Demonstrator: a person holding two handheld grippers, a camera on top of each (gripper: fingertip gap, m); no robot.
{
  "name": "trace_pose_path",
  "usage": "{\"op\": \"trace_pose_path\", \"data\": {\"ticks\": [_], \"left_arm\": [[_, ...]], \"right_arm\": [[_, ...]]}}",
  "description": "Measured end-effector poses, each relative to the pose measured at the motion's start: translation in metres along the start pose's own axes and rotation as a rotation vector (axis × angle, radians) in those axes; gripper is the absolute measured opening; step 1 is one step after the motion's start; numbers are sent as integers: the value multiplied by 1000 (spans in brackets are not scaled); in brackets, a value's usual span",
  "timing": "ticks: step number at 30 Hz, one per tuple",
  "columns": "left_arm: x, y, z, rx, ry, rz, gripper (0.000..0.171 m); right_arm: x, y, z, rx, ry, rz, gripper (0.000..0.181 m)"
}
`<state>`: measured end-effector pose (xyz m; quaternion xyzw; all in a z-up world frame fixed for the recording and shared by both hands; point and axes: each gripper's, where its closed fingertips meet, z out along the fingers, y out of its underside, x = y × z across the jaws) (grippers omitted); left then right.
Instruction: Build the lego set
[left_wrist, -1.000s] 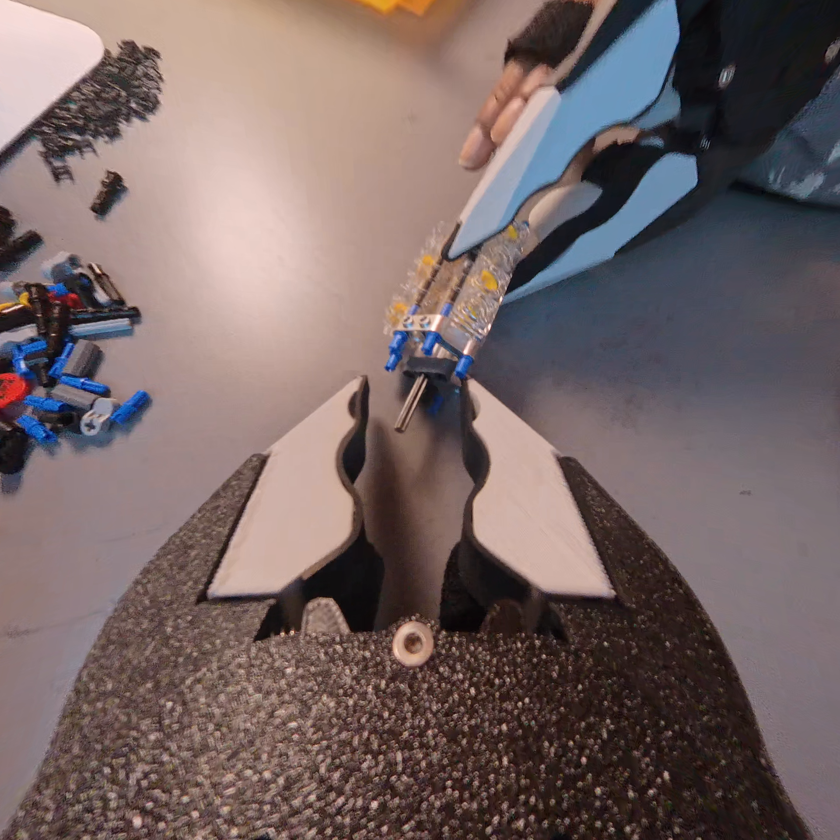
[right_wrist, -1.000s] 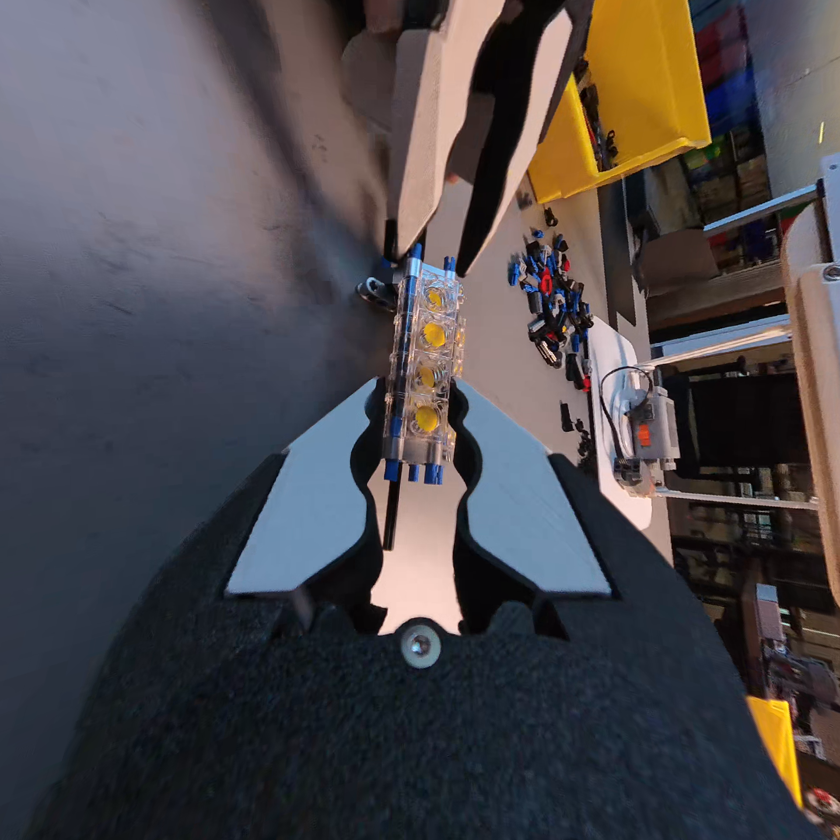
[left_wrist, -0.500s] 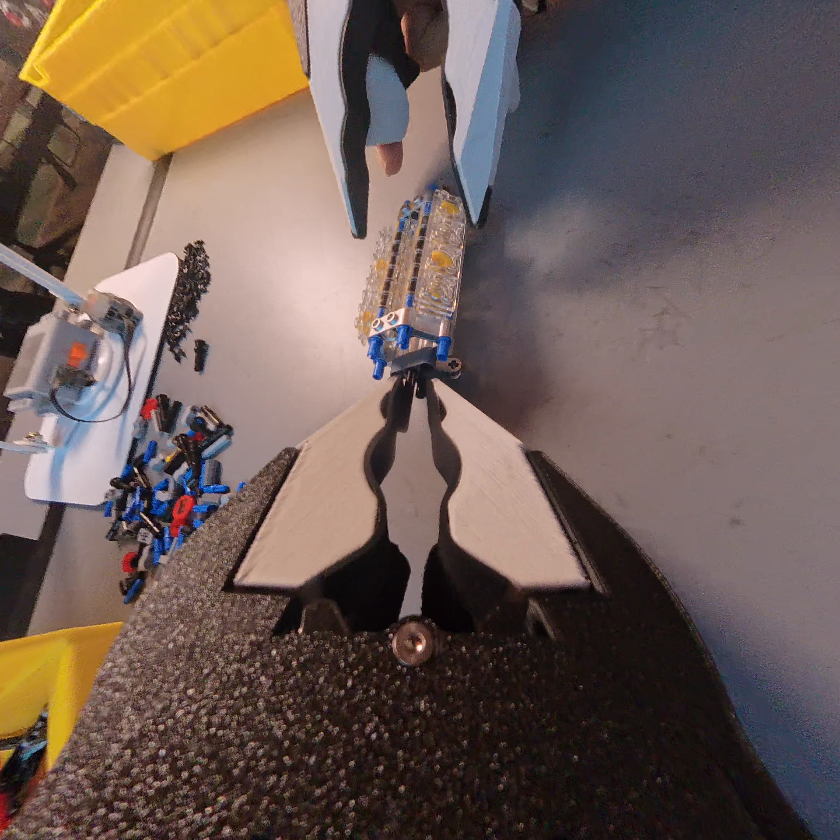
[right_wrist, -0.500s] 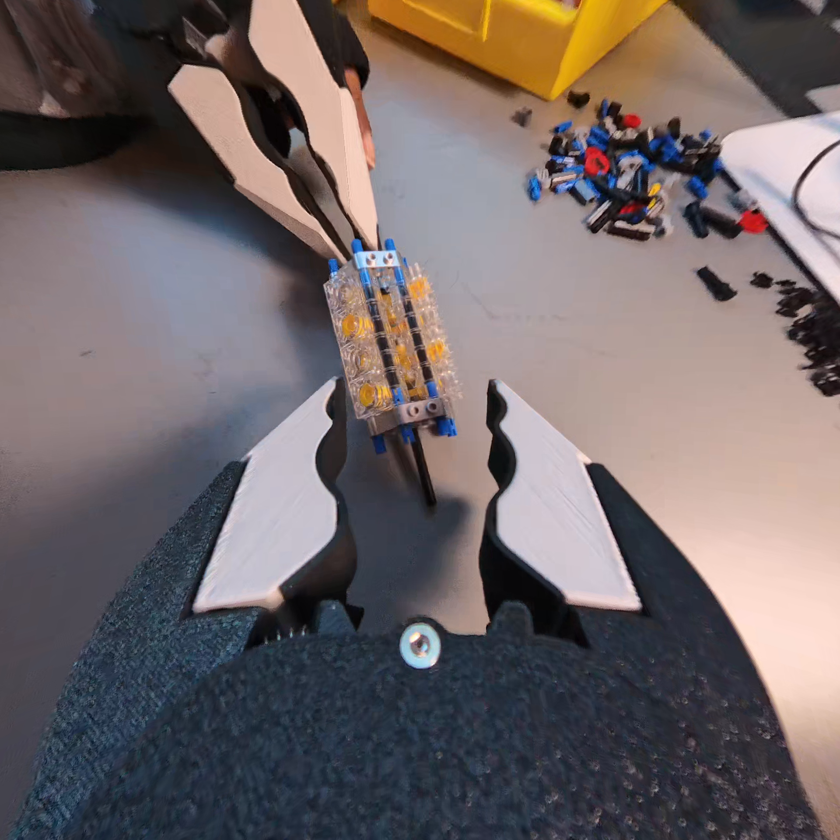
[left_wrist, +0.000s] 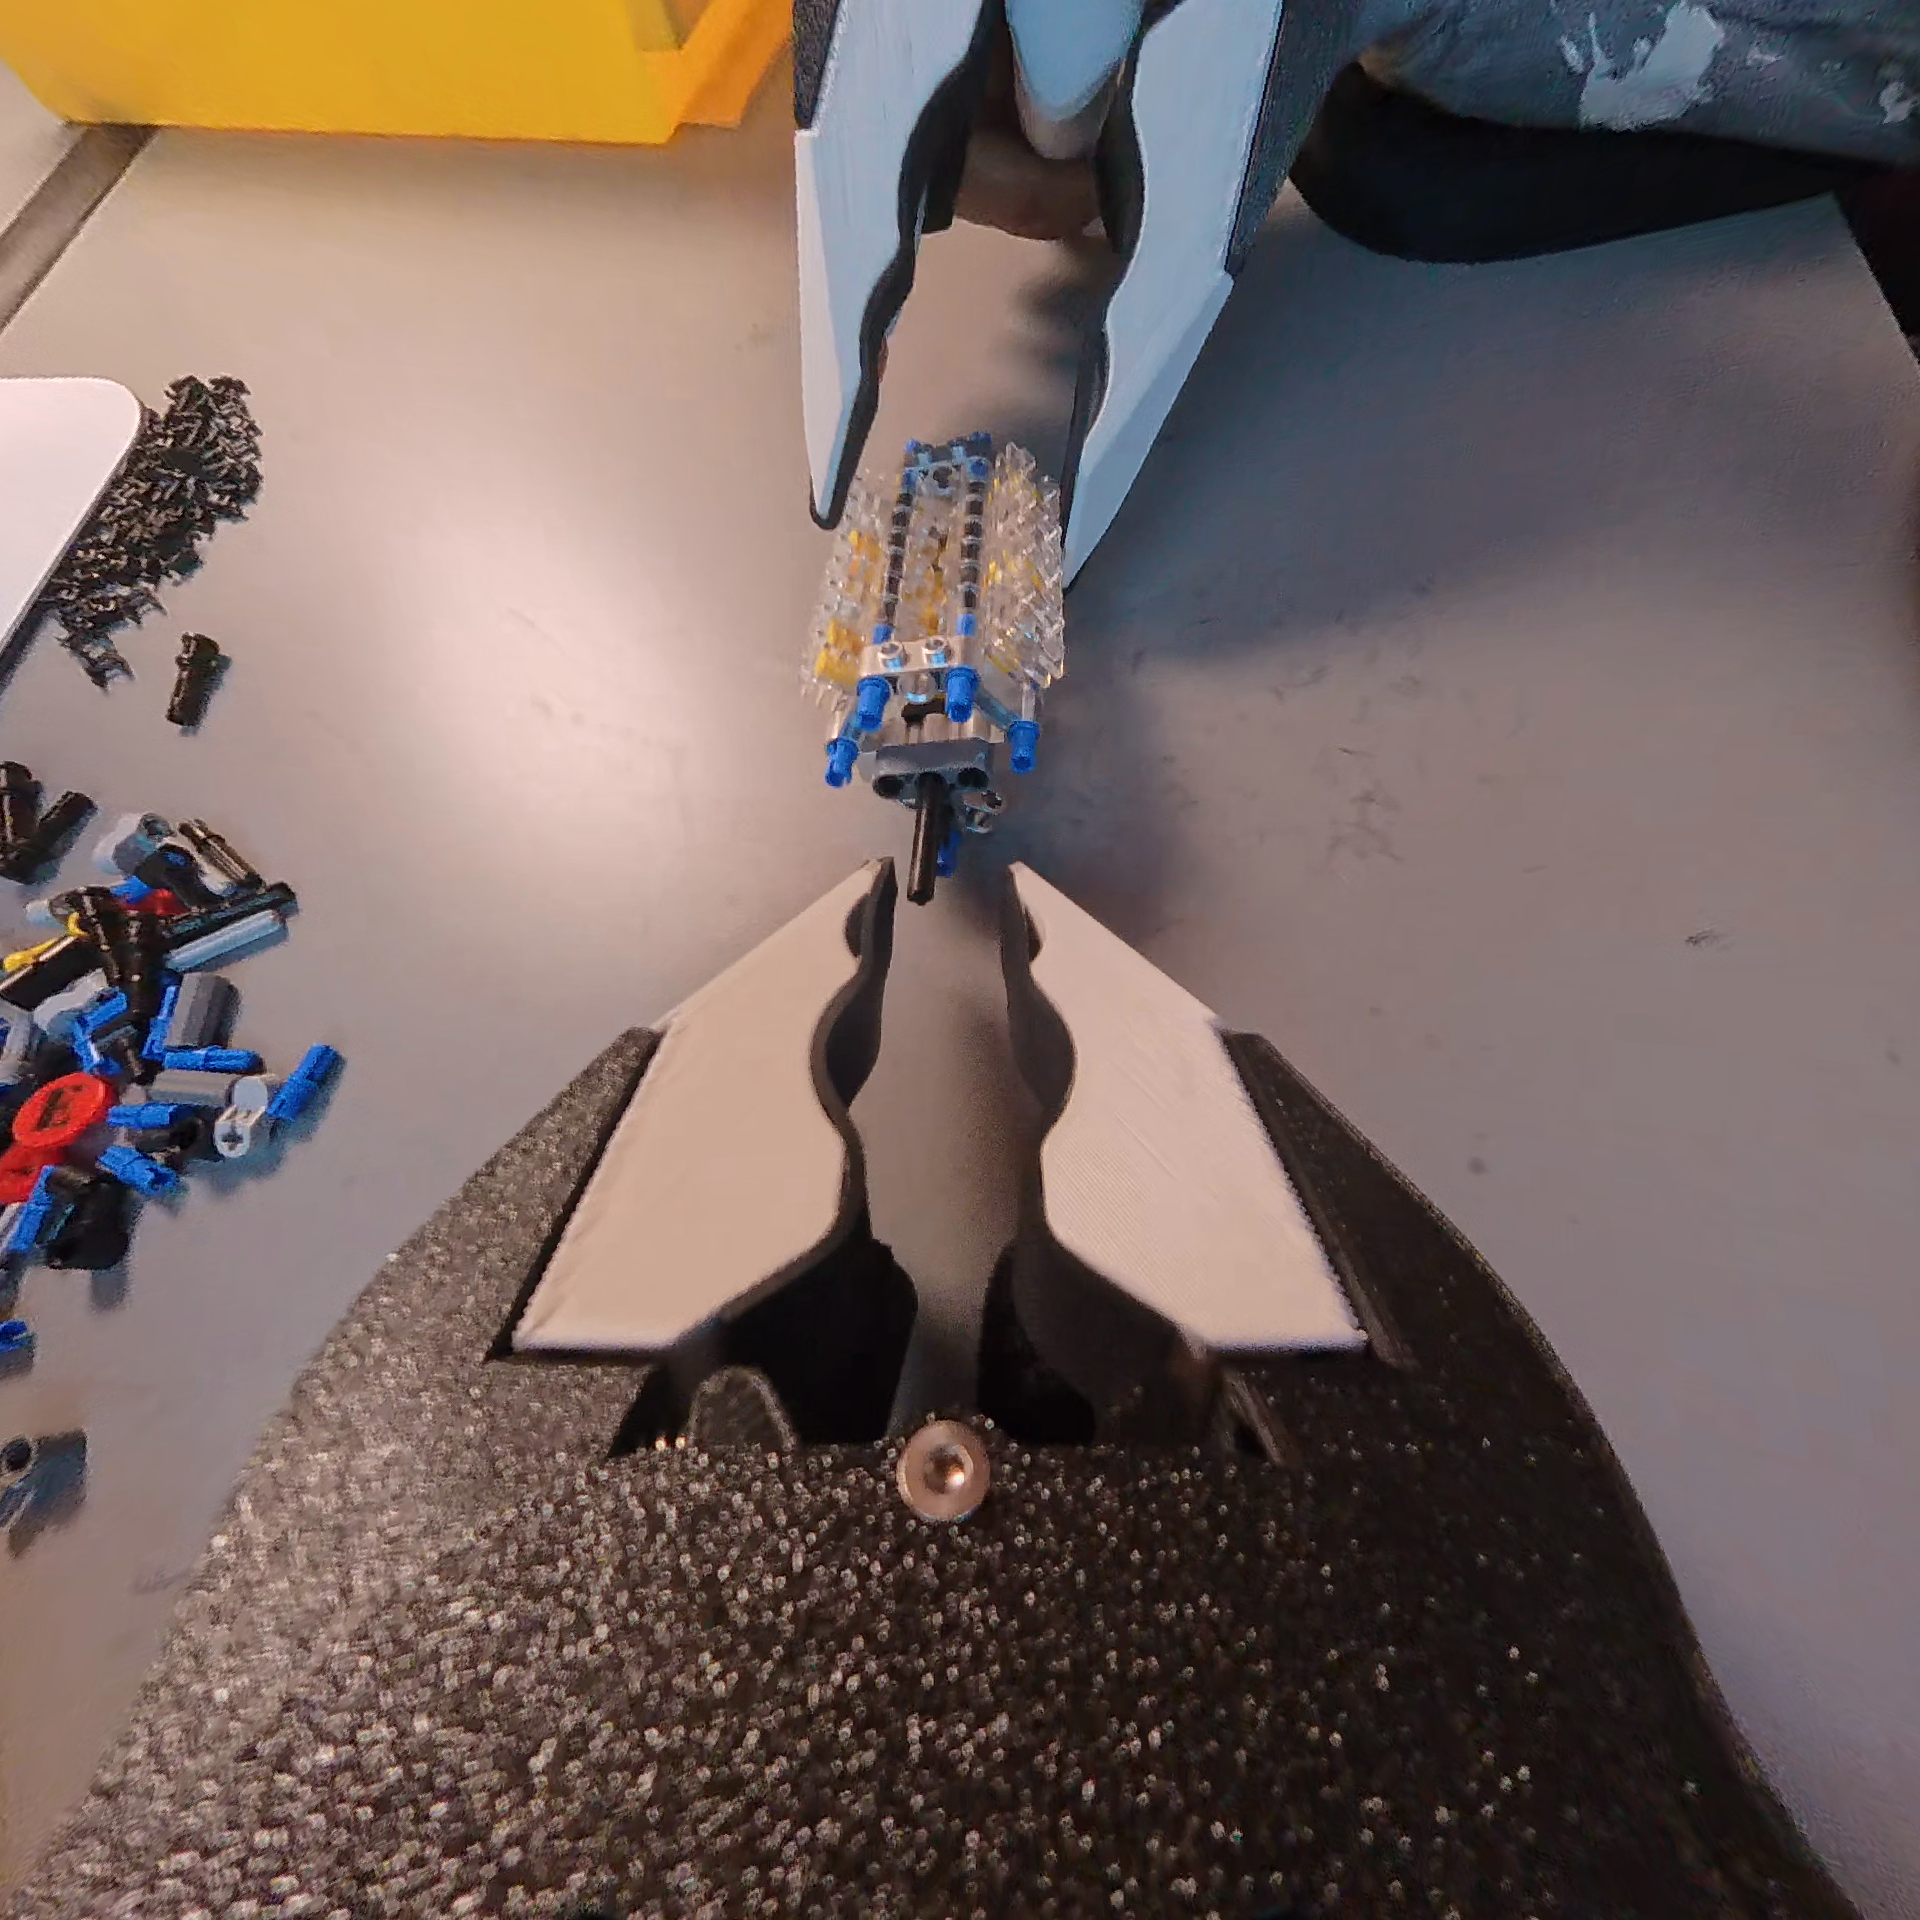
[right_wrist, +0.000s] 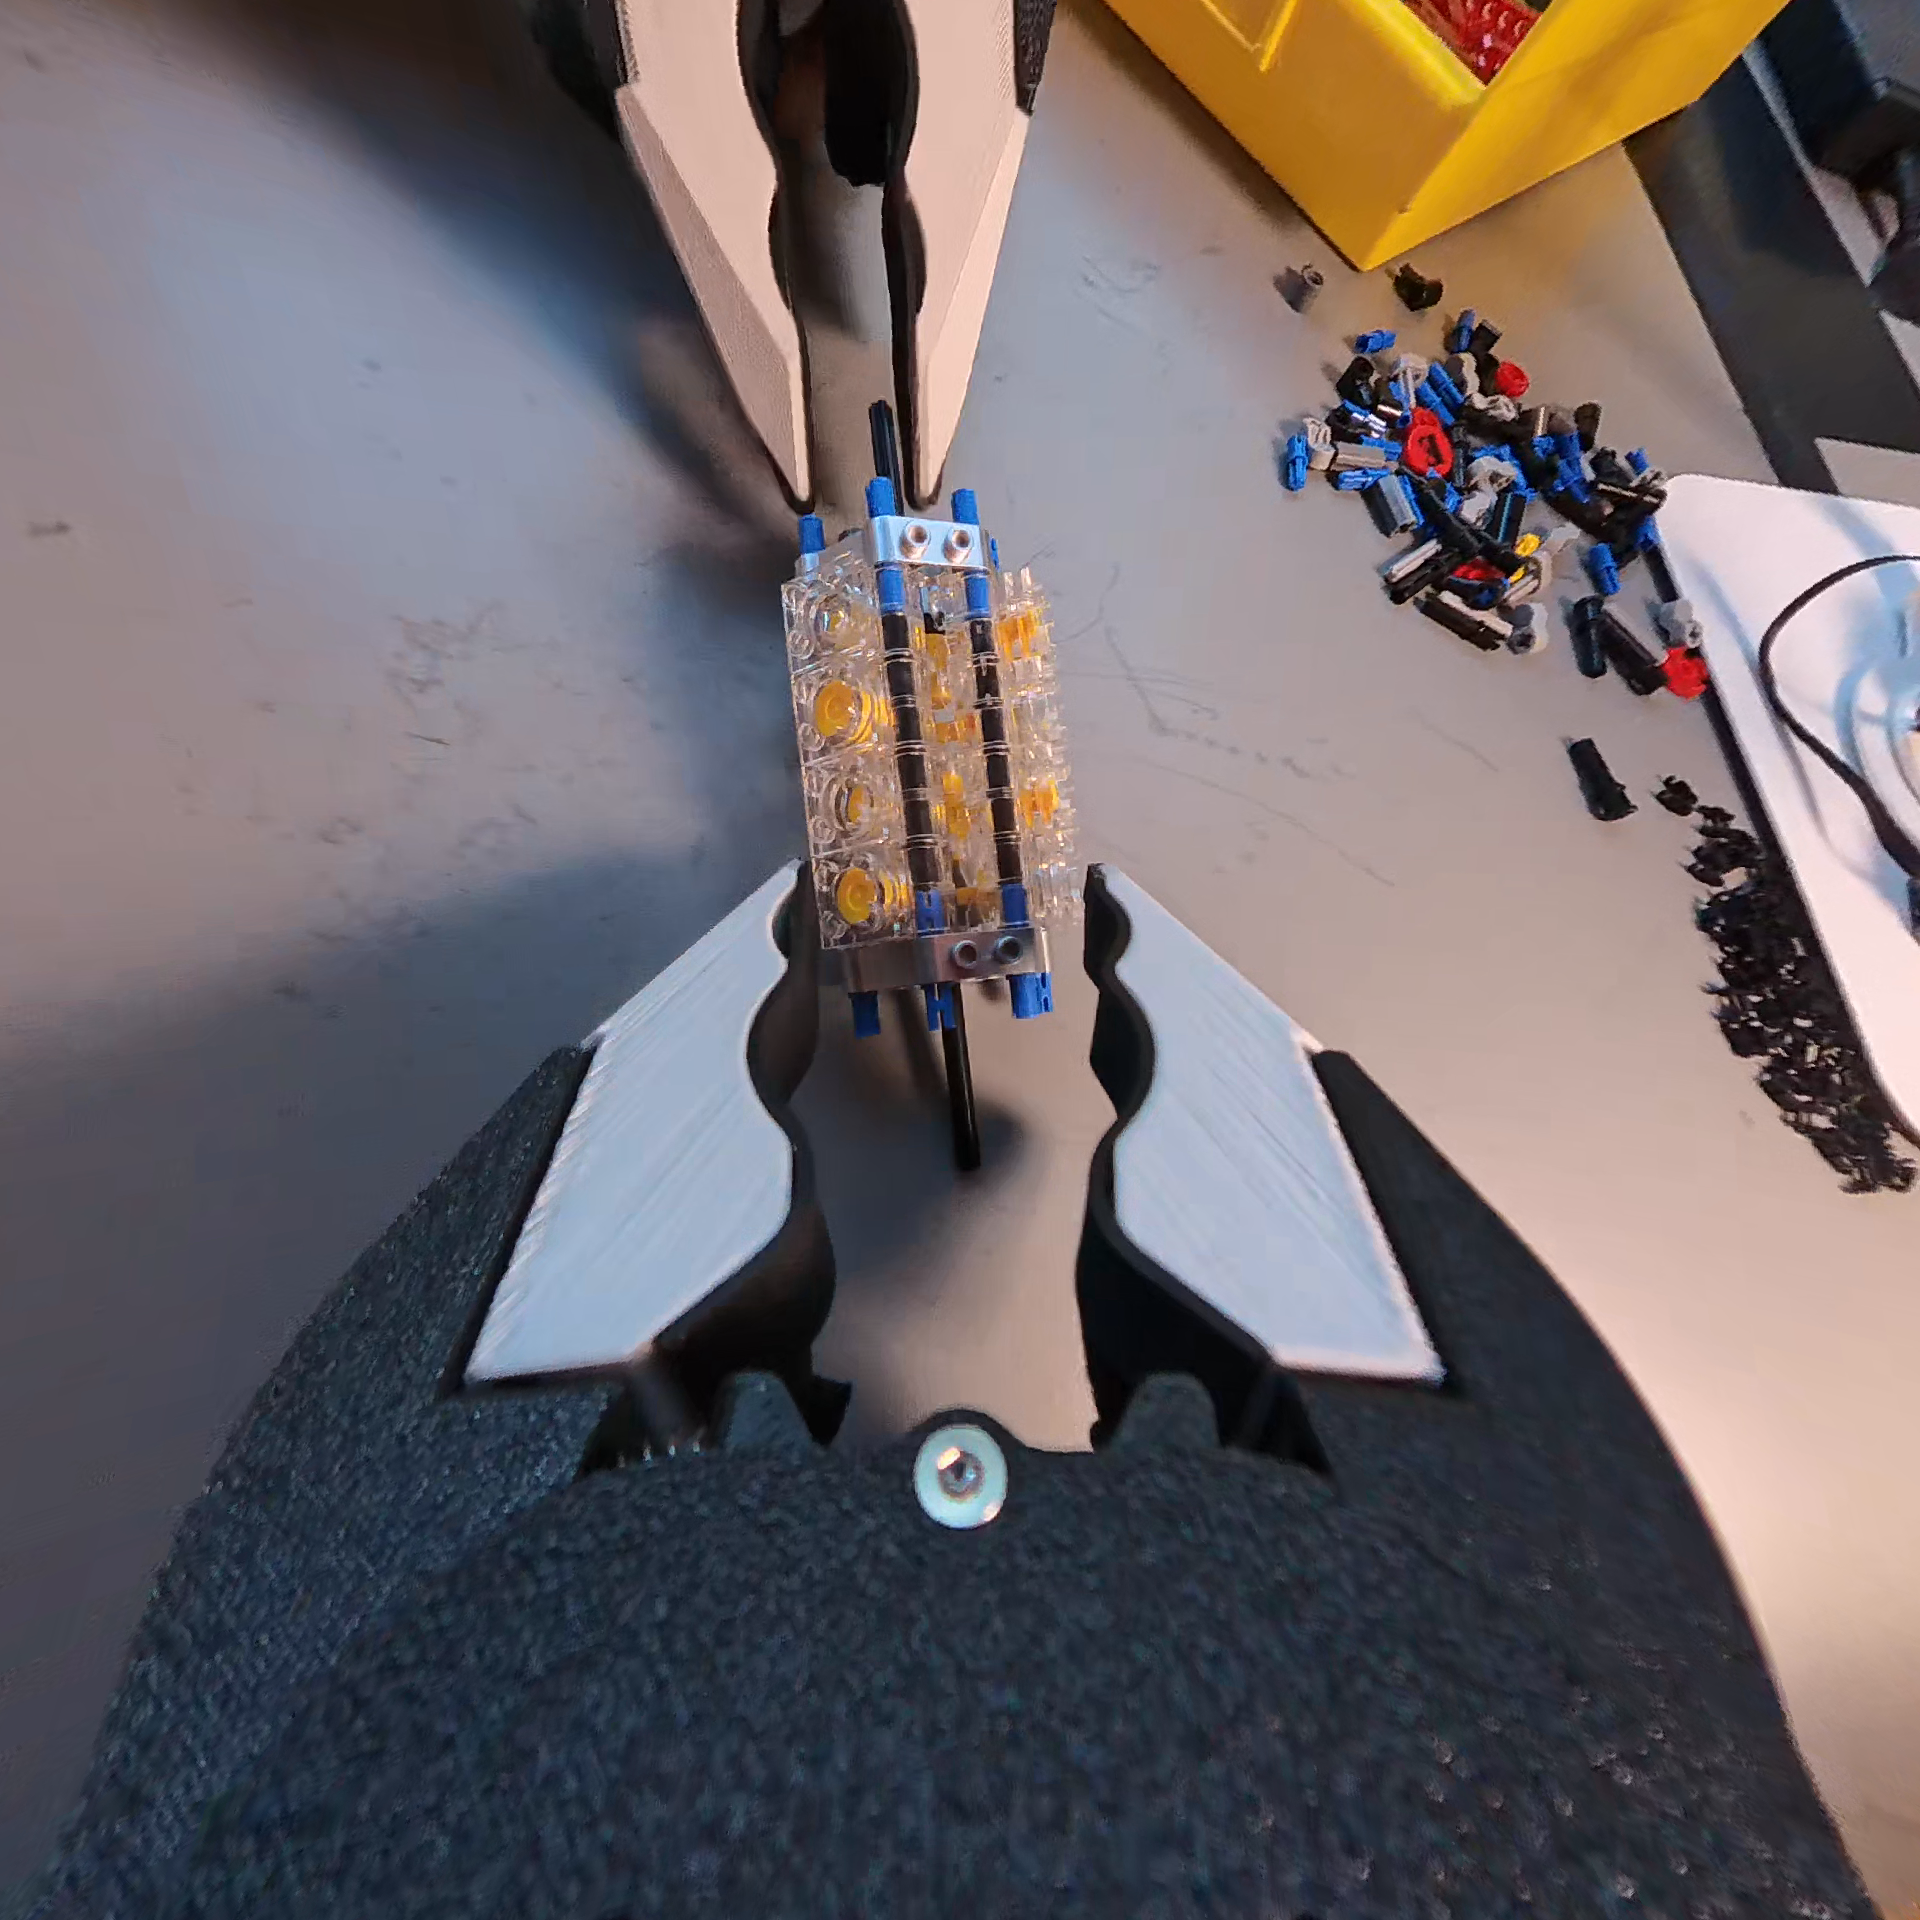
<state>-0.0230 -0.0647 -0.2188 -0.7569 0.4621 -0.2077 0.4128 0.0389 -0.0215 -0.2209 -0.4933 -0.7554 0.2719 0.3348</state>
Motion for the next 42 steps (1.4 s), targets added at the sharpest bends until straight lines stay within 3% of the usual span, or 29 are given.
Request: {"op": "trace_pose_path", "data": {"ticks": [8,21,24,26,33,42], "left_arm": [[-7,-3,-2,-3,-63,11,4],[-8,10,4,-61,-42,-31,4],[-4,1,0,-9,-9,-55,8],[-10,-5,-5,40,-32,-68,17],[-34,-16,-23,171,-77,-188,23],[-38,-17,-26,194,-78,-225,30]], "right_arm": [[3,8,-1,-36,1,61,55],[16,20,-15,-19,21,184,48],[15,19,-16,-12,24,171,49],[16,15,-19,16,22,183,50],[25,-1,-27,110,71,207,55],[67,-18,-54,295,279,314,57]]}}
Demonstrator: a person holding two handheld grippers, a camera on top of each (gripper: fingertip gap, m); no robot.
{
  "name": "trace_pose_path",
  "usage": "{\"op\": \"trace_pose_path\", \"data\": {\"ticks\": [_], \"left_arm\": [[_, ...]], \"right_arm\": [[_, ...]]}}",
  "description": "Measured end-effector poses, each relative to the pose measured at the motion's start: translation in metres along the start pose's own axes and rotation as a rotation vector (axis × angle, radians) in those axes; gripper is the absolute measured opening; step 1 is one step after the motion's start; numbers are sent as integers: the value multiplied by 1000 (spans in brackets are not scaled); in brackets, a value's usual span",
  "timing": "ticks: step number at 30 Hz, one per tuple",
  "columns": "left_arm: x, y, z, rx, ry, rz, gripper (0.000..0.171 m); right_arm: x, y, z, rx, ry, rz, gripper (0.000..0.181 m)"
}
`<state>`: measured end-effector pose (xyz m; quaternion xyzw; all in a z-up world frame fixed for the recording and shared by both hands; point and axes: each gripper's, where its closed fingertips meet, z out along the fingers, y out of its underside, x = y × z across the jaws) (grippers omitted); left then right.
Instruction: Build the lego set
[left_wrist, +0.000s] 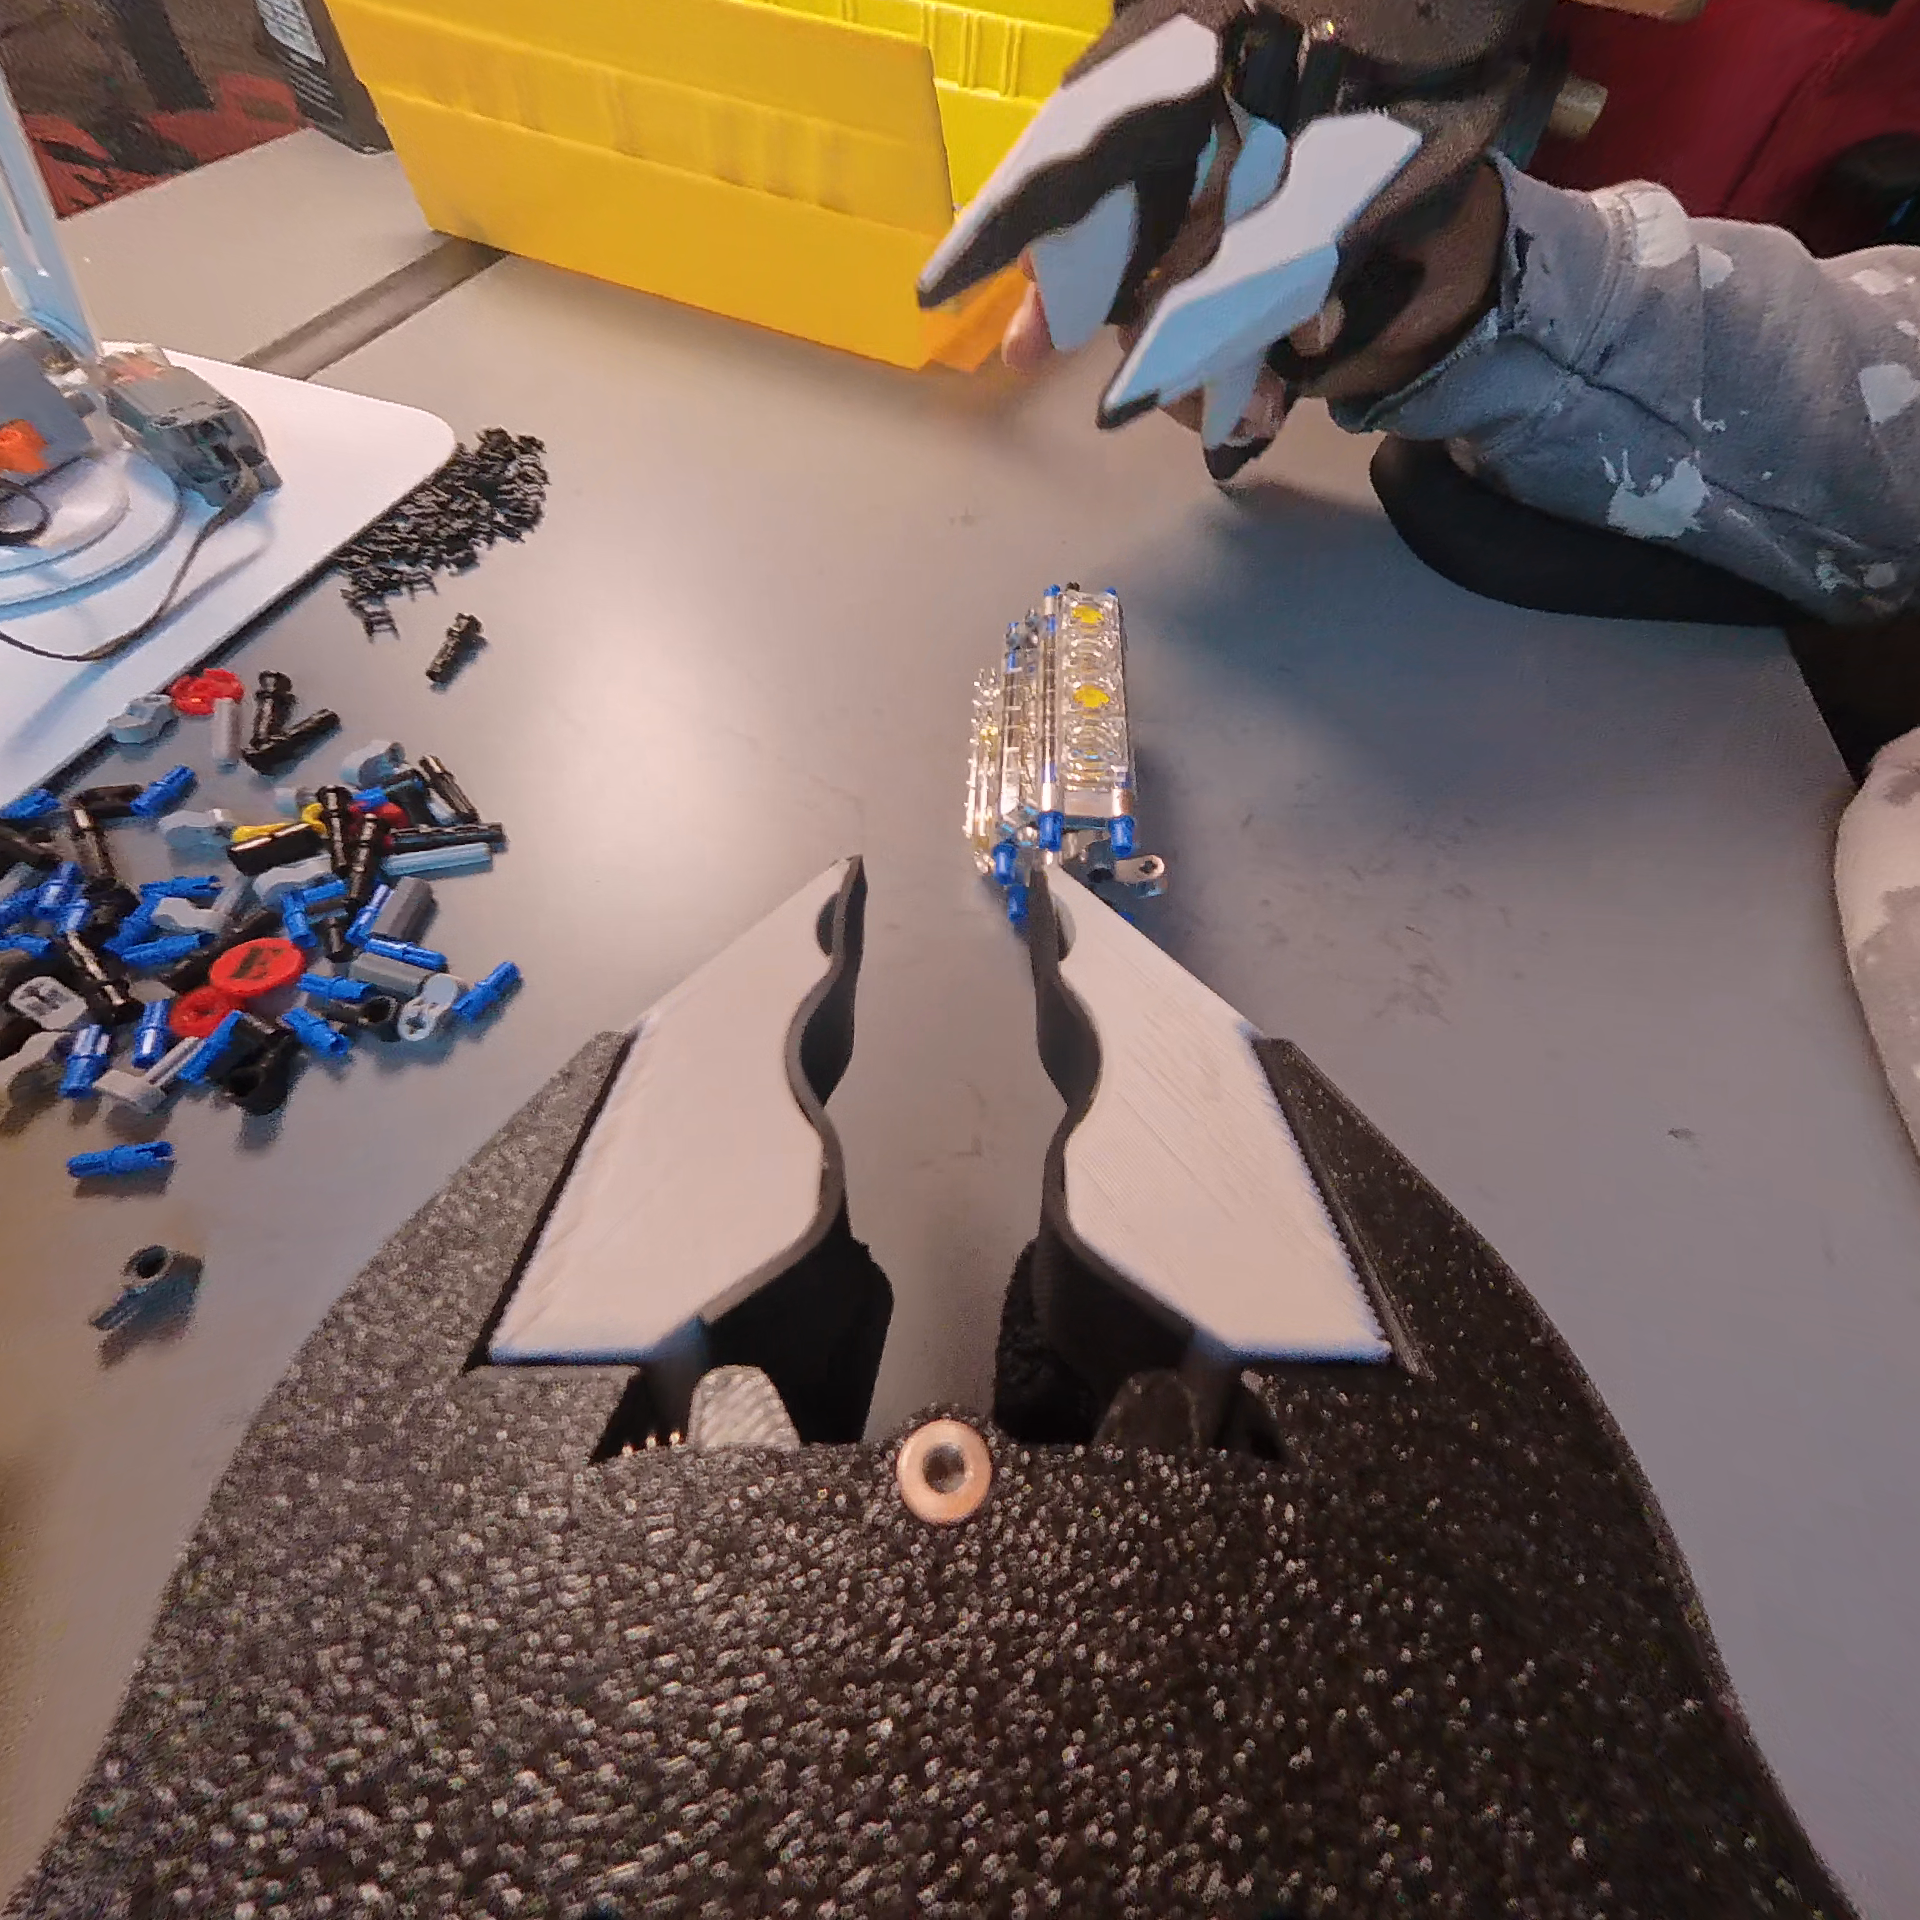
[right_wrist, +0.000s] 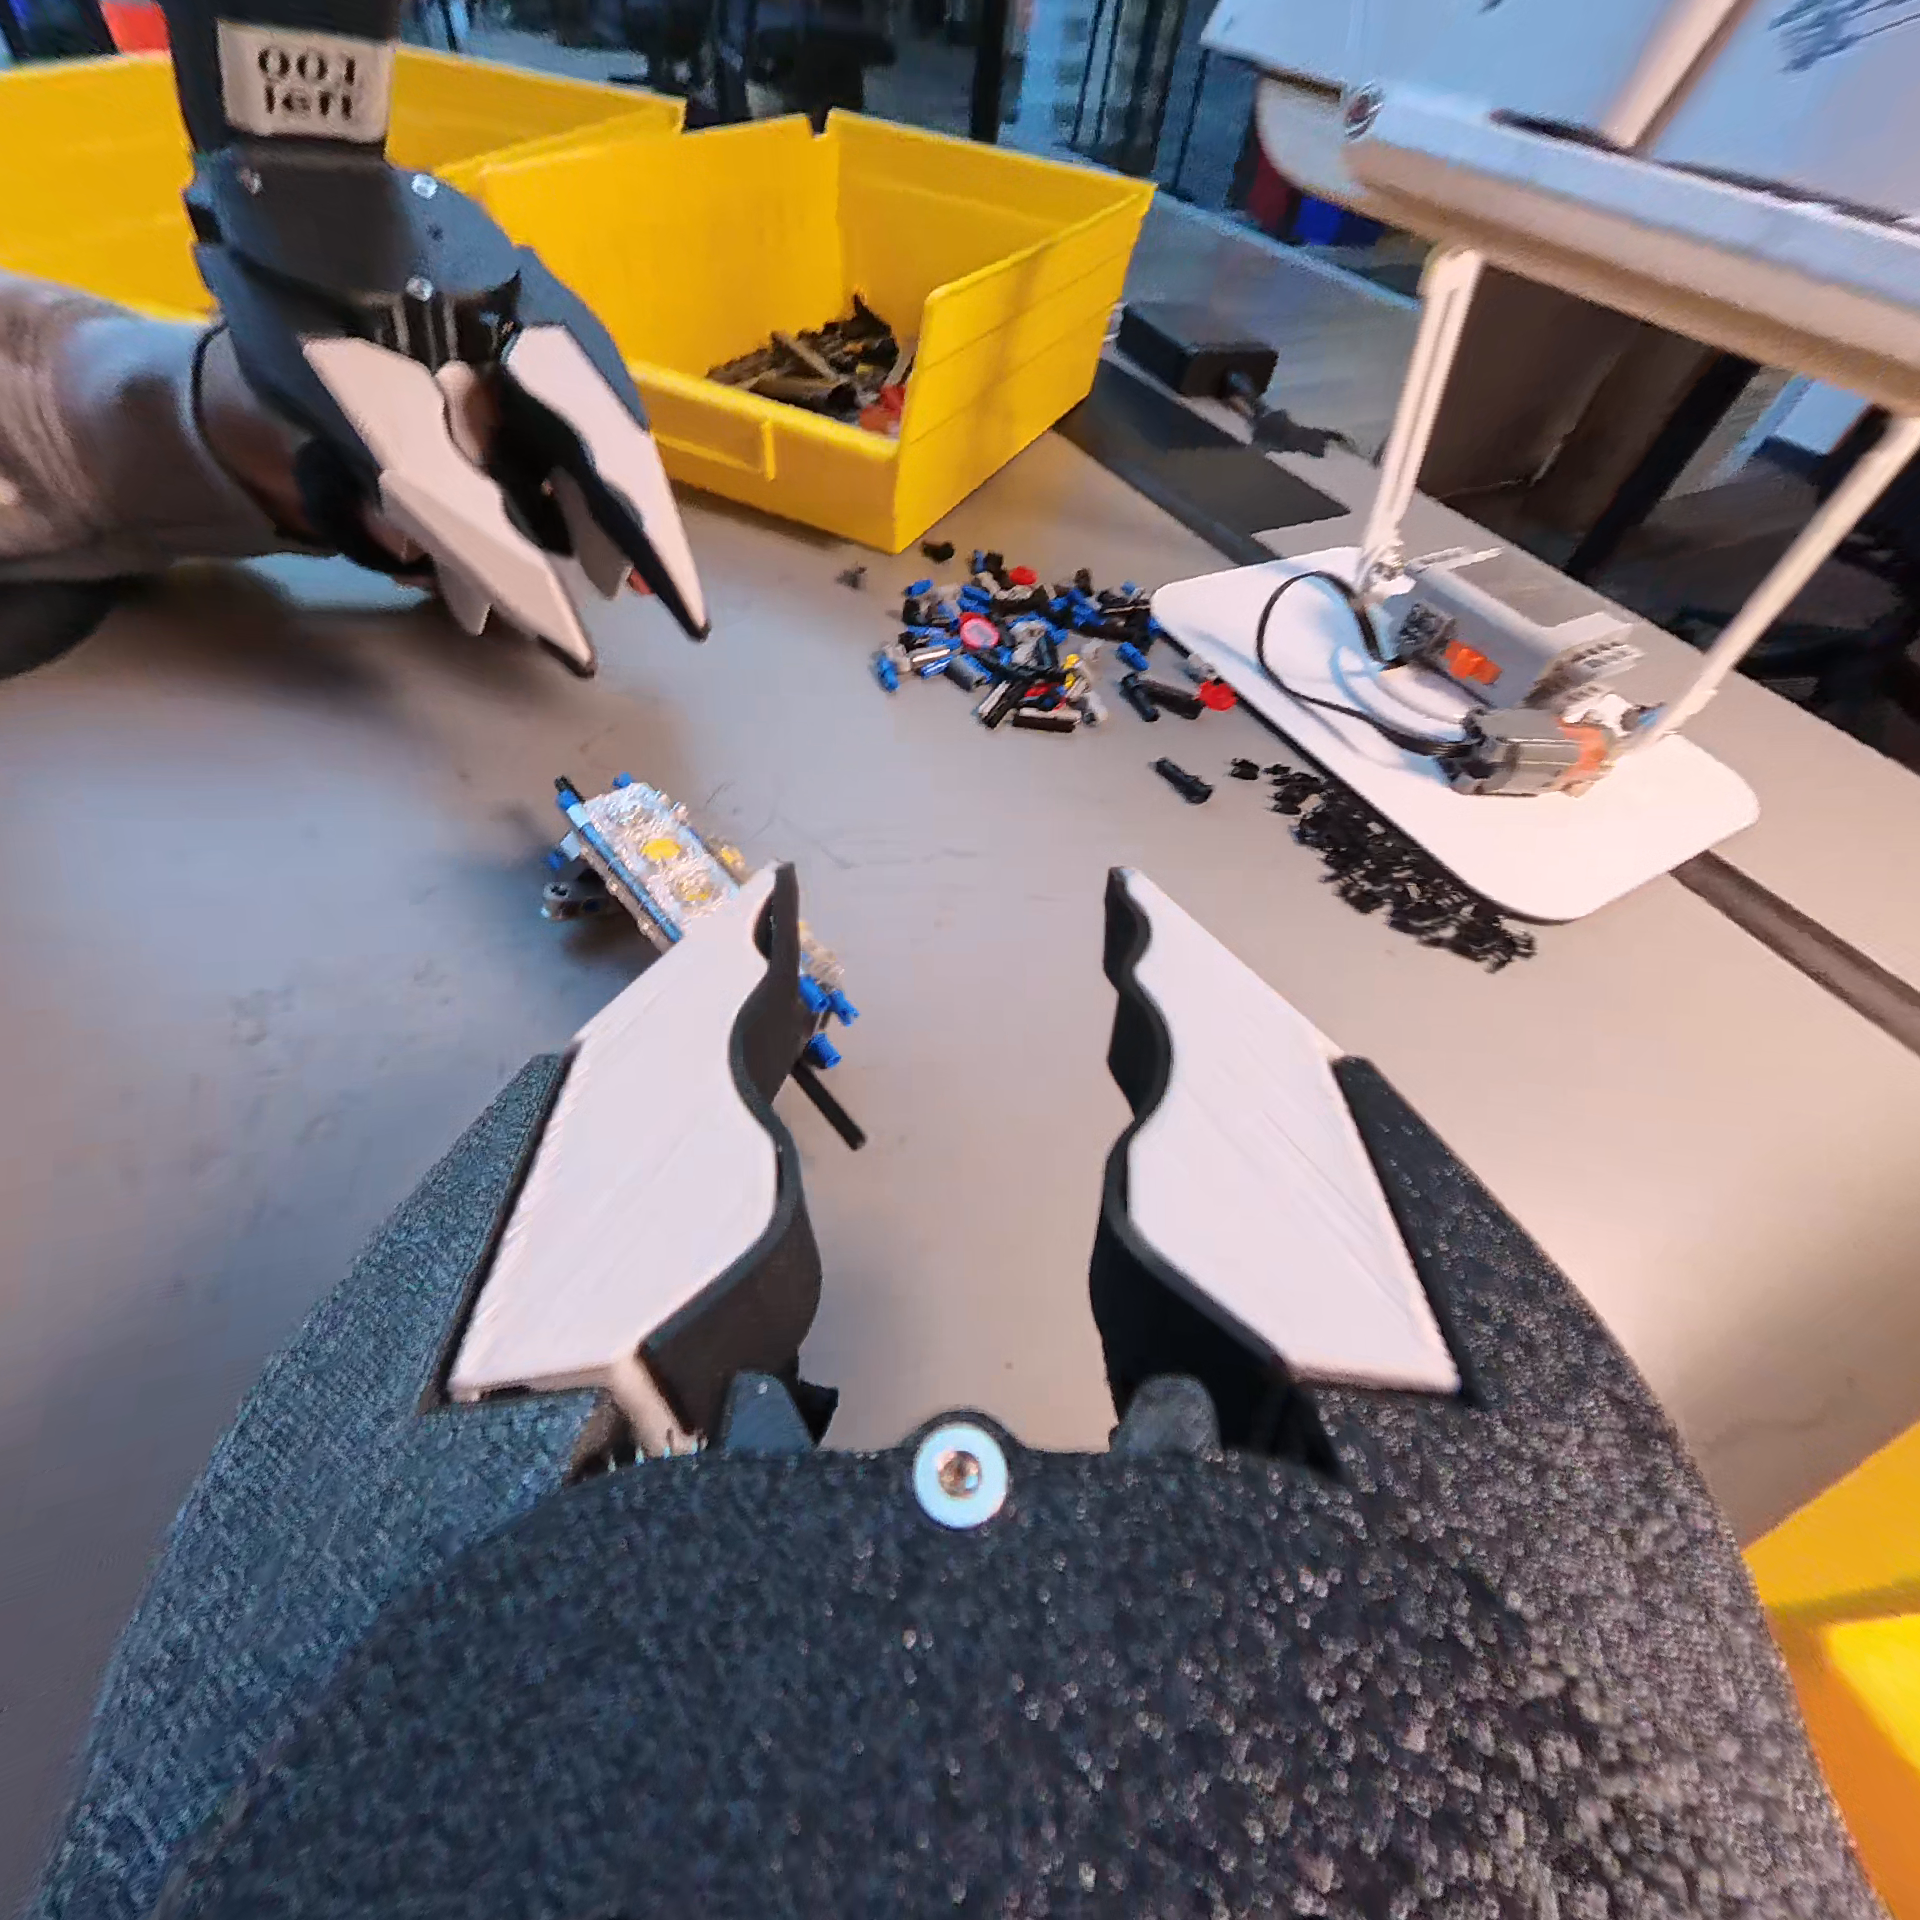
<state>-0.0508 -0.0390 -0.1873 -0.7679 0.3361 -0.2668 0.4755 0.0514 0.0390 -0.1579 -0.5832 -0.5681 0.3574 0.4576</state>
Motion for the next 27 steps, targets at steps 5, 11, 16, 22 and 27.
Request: {"op": "trace_pose_path", "data": {"ticks": [5,11,16,22,27], "left_arm": [[19,13,4,-82,92,52,27],[28,25,11,-156,98,110,21],[30,34,17,-216,66,171,9],[18,33,16,-219,-1,166,3],[16,31,8,-200,31,137,22]], "right_arm": [[11,-4,-3,34,46,37,56],[9,2,0,0,53,15,53],[3,4,3,-17,37,-13,50],[7,2,2,0,73,-13,49],[20,-5,-3,50,147,6,50]]}}
